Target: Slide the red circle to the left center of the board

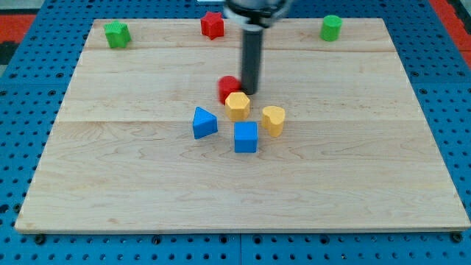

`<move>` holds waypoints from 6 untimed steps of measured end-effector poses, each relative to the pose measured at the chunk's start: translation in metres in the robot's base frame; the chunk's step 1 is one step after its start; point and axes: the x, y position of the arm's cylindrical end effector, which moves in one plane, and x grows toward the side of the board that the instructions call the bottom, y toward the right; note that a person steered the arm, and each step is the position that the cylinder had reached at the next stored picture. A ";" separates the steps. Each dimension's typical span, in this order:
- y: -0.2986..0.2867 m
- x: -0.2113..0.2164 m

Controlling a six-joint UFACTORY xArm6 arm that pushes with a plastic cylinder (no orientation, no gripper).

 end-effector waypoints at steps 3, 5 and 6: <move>-0.072 -0.004; -0.155 0.024; -0.170 0.024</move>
